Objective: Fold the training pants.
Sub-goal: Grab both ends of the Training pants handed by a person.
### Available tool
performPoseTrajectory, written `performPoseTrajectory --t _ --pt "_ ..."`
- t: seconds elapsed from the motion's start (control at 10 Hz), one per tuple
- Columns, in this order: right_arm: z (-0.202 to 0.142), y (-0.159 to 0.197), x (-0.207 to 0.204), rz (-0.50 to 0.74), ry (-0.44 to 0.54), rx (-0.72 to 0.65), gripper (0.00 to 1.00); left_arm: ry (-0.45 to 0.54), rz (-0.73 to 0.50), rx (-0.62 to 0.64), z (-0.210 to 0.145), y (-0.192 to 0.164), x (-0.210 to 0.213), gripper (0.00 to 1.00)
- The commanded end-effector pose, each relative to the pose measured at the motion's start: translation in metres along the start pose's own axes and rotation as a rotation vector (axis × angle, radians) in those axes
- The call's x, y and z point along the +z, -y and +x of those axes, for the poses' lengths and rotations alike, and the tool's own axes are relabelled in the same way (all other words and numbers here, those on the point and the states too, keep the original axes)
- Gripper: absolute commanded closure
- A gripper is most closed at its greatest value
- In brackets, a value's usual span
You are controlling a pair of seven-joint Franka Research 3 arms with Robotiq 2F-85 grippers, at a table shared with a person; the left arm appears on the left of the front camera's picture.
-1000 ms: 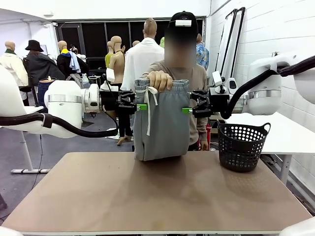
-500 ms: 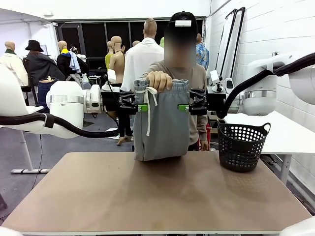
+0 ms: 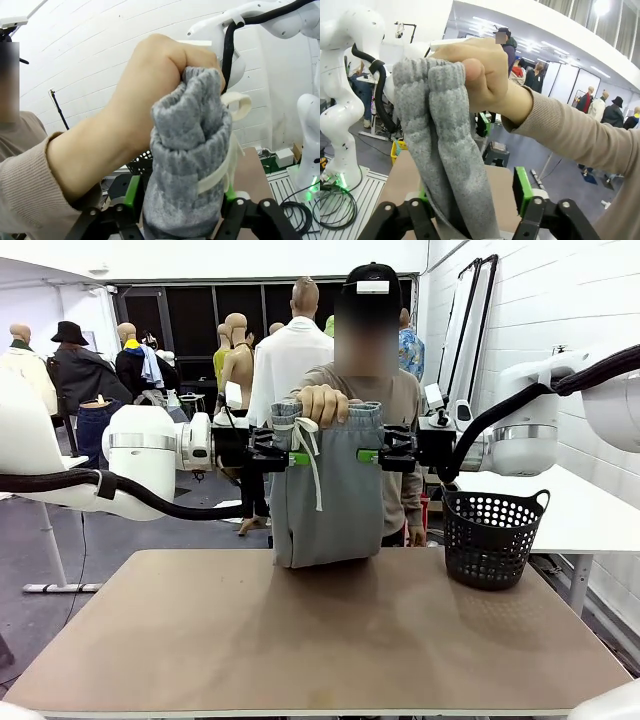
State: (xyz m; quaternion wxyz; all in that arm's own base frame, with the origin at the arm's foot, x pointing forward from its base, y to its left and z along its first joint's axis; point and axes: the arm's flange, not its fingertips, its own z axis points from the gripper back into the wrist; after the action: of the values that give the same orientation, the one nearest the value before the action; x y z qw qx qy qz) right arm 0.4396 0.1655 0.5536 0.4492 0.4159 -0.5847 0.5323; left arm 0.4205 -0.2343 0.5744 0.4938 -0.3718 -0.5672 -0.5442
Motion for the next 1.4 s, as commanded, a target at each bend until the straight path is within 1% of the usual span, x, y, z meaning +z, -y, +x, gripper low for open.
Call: performPoseTrajectory --t 0.0,0.1,0.2,0.6,0.8,0.9,1.0,1.3 --pt "0.003 0.008 -0.006 0.015 -0.006 -0.055 0.79 0.031 0.014 -0.018 0.002 0.0 -0.004 0.8" --pt "0.003 0.008 -0.005 0.019 -0.01 -0.061 0.99 0.038 0.018 -0.027 0.003 0.002 -0.003 1.0" --pt "0.003 0.008 -0.005 0.035 -0.018 -0.084 1.0 0.045 0.028 -0.03 0.004 0.003 -0.001 1.0" --pt "0.004 0.006 -0.003 0.061 -0.049 -0.087 1.0 0.068 0.051 -0.02 0.003 0.001 0.002 1.0" --pt "0.004 0.005 -0.003 0.058 -0.059 -0.081 1.0 0.057 0.036 -0.009 0.0 -0.004 0.001 1.0" --pt "0.003 0.006 -0.003 0.04 -0.065 -0.083 1.0 0.026 0.037 0.036 -0.007 -0.015 -0.002 1.0" --pt "0.0 0.0 -0.001 0.041 -0.048 -0.067 1.0 0.036 0.028 -0.001 0.003 -0.002 0.003 1.0" --pt "0.0 0.0 -0.001 0.041 -0.048 -0.067 1.0 0.036 0.028 -0.001 0.003 -0.002 0.003 1.0"
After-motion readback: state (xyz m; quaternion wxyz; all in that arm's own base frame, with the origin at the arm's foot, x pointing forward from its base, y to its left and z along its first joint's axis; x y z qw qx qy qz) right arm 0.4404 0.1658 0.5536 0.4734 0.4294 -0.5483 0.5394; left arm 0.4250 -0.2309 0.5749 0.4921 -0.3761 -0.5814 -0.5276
